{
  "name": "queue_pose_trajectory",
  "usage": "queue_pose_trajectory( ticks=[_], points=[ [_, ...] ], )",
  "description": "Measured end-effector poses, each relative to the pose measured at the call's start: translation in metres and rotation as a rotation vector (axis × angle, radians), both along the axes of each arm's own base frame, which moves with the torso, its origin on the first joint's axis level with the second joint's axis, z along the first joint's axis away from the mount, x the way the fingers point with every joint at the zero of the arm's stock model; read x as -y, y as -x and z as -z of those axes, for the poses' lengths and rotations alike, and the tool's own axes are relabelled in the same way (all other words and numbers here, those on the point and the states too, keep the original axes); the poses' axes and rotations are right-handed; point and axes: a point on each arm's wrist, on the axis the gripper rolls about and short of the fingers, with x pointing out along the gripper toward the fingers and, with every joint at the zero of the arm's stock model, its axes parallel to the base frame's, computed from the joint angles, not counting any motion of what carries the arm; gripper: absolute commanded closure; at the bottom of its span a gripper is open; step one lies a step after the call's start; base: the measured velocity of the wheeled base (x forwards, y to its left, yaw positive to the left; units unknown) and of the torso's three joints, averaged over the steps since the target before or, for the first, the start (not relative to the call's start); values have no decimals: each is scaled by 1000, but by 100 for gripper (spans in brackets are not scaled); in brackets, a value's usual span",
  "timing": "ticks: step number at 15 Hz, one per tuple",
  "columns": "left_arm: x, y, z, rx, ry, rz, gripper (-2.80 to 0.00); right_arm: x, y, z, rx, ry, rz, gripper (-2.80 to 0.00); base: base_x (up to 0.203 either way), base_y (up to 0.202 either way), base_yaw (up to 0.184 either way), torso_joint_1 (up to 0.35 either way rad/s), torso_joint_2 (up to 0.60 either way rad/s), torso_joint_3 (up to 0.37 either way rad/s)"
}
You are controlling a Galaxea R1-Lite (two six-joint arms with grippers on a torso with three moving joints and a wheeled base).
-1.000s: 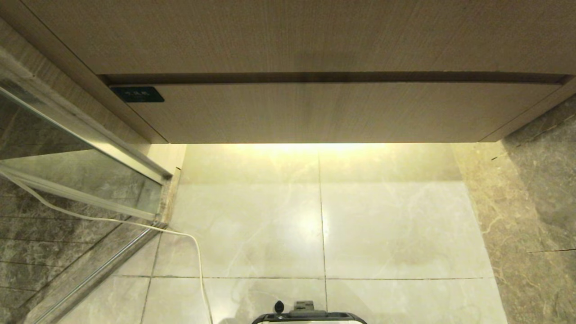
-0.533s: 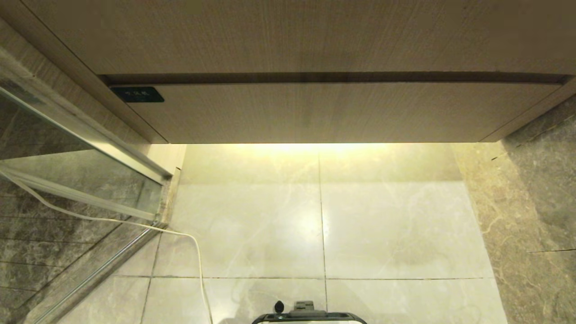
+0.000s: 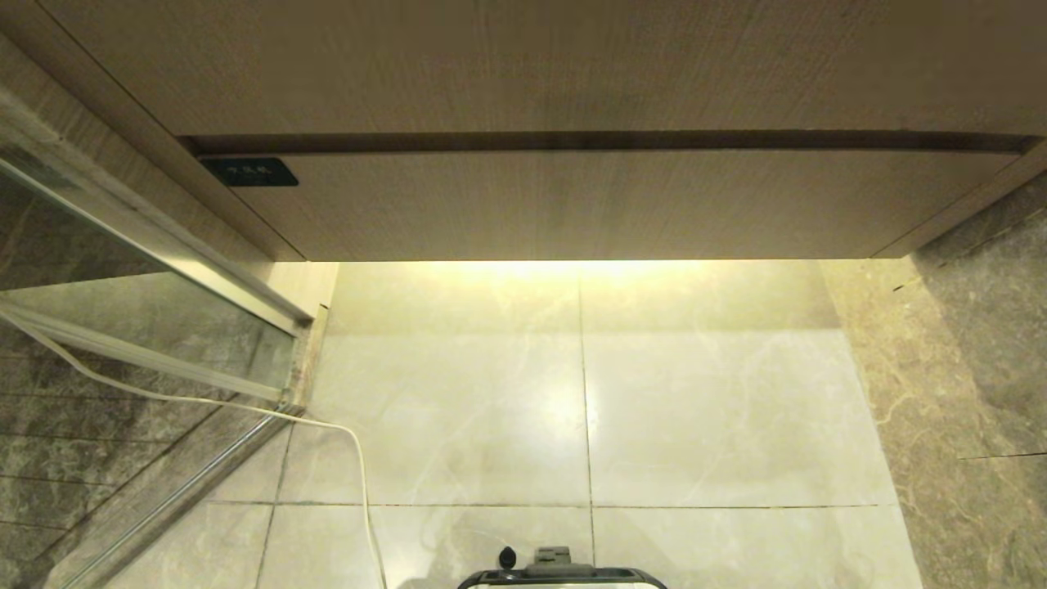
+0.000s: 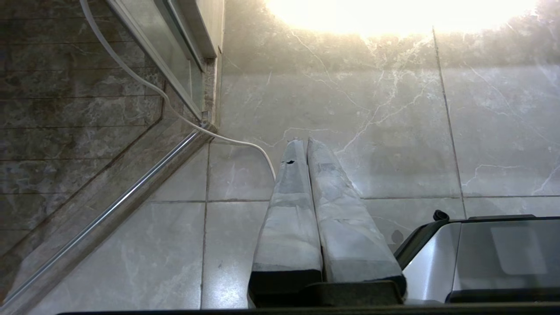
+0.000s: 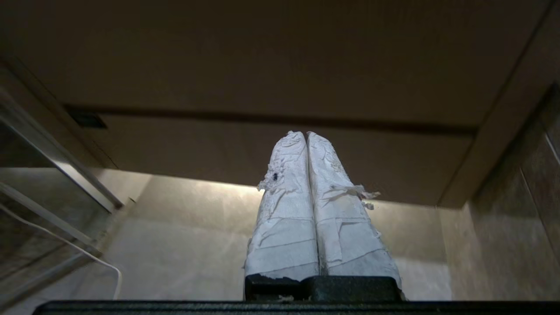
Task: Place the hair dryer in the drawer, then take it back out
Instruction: Pull open the drawer
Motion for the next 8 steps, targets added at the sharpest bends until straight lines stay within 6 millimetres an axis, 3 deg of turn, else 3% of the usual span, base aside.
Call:
queue_pose_trajectory(
  ticks=[2, 5, 6, 8],
  points=[
    [0, 0, 0, 0, 0, 0, 0, -4, -15, -63, -58, 36, -87, 0, 0, 0, 0, 0, 0, 0],
    [0, 0, 0, 0, 0, 0, 0, -14, -75, -130, -225, 95, -255, 0, 0, 0, 0, 0, 0, 0],
    [0, 0, 0, 0, 0, 0, 0, -19, -100, -142, -310, 117, -323, 0, 0, 0, 0, 0, 0, 0],
    [0, 0, 0, -1, 0, 0, 0, -36, -153, -144, -514, 165, -443, 0, 0, 0, 0, 0, 0, 0]
  ],
)
